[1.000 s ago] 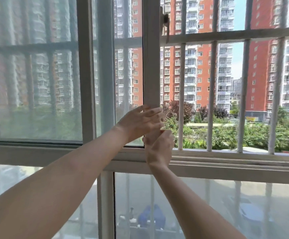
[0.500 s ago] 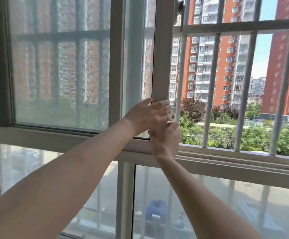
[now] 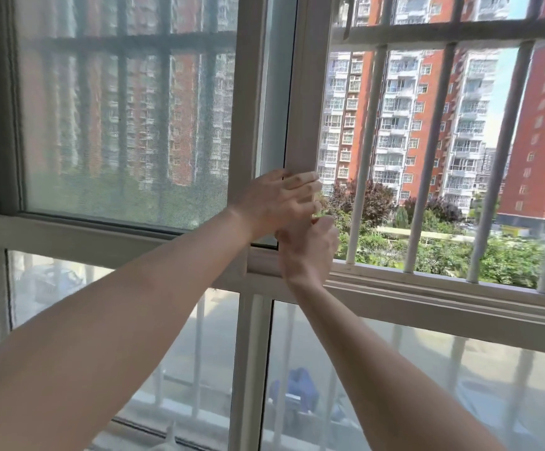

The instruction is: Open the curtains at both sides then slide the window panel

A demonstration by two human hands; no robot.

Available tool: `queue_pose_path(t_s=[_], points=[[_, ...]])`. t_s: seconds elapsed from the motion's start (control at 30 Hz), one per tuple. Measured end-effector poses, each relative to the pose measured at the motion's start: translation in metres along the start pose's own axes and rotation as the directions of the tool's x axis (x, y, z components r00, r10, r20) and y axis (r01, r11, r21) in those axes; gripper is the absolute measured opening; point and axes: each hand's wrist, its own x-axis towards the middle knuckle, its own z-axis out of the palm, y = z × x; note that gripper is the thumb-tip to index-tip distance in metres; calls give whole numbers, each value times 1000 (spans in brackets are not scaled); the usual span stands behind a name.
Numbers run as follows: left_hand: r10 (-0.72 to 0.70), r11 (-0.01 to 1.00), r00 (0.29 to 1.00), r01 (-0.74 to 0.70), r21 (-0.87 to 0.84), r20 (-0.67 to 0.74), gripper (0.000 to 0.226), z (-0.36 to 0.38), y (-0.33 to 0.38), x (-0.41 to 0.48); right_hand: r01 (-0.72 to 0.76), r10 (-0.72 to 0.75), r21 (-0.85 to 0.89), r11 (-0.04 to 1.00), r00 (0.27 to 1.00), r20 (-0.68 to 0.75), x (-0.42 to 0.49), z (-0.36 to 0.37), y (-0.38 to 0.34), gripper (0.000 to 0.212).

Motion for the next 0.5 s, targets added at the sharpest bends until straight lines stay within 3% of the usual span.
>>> queue_pose_path(t_s=[0.5], points=[[-63, 995, 998, 64, -78, 14, 46, 3, -6, -20, -23, 24, -10, 1000, 997, 69, -2, 17, -10, 63]])
